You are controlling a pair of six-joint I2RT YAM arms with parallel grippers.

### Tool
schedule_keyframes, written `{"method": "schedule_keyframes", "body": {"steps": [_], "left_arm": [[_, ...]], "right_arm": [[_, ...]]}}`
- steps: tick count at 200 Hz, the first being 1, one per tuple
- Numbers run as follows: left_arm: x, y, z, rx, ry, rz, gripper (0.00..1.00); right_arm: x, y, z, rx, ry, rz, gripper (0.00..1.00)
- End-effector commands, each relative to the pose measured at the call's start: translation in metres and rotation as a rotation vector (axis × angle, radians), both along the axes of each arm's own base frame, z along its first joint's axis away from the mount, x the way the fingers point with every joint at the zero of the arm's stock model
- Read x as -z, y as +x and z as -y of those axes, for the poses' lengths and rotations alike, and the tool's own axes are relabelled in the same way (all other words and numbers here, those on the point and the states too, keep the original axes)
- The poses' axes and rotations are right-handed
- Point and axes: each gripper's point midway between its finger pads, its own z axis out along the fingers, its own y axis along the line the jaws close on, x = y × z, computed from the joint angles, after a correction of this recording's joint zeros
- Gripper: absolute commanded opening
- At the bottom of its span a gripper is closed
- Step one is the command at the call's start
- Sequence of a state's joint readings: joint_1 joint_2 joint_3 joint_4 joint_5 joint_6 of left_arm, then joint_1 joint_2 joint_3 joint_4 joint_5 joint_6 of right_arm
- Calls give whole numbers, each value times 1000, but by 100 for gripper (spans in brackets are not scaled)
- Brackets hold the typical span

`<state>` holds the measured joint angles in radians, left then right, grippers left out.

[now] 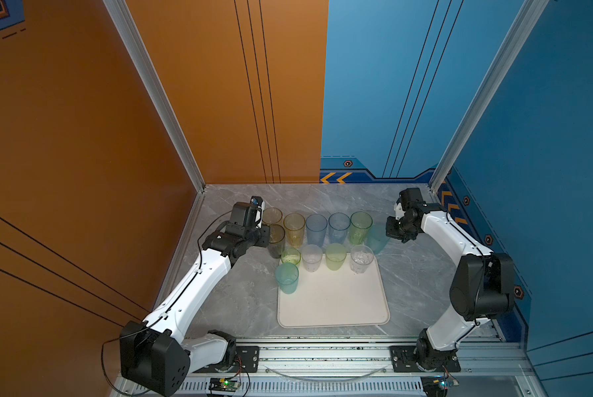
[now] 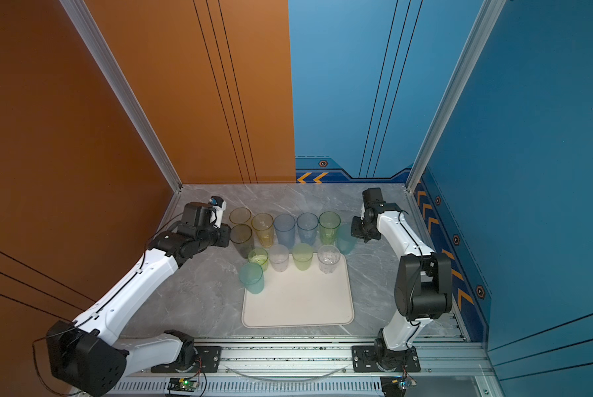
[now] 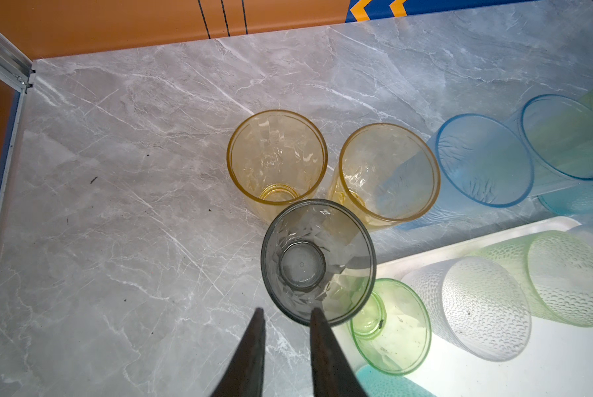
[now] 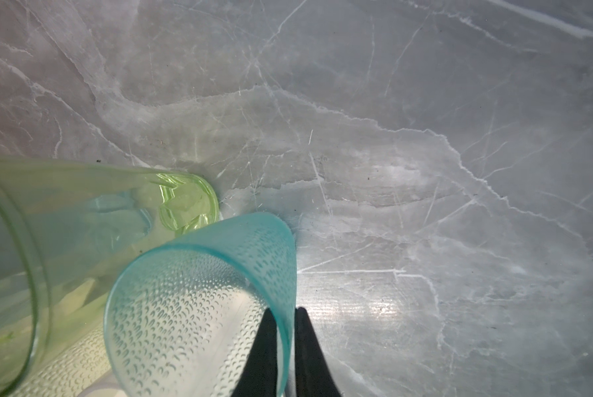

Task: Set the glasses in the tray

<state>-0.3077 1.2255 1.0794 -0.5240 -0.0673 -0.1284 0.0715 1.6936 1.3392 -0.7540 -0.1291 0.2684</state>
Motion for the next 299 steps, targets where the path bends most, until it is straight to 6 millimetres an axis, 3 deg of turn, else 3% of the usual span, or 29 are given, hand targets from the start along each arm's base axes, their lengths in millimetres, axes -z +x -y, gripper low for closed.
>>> {"method": "schedule_keyframes", "body": {"steps": [1, 72, 115, 153, 199, 237, 269, 299], "left_arm": [[-2, 0, -2, 3, 3, -4, 25], [-2, 0, -2, 5, 4, -4, 25], [-2, 0, -2, 5, 4, -4, 25], [-1, 0, -3, 2, 5, -7, 25], [-2, -1, -4, -2, 8, -3, 25], [-2, 0, -4, -3, 9, -3, 25], [-3, 0, -7, -11, 10, 2, 25], [-5, 1, -9, -18, 8, 7, 25]], "right_arm": [[-3, 8, 0, -11, 8, 13, 9], [-2, 4, 8, -8, -44, -1, 2], [-29, -1, 23, 23, -116, 58, 1], [-62, -19, 36, 40, -164, 107, 1], [-101, -61, 35, 12, -229, 148, 1], [-131, -107, 20, -45, -269, 213, 2], [-135, -150, 4, -120, -302, 198, 2], [-123, -181, -13, -175, -286, 173, 2]]}}
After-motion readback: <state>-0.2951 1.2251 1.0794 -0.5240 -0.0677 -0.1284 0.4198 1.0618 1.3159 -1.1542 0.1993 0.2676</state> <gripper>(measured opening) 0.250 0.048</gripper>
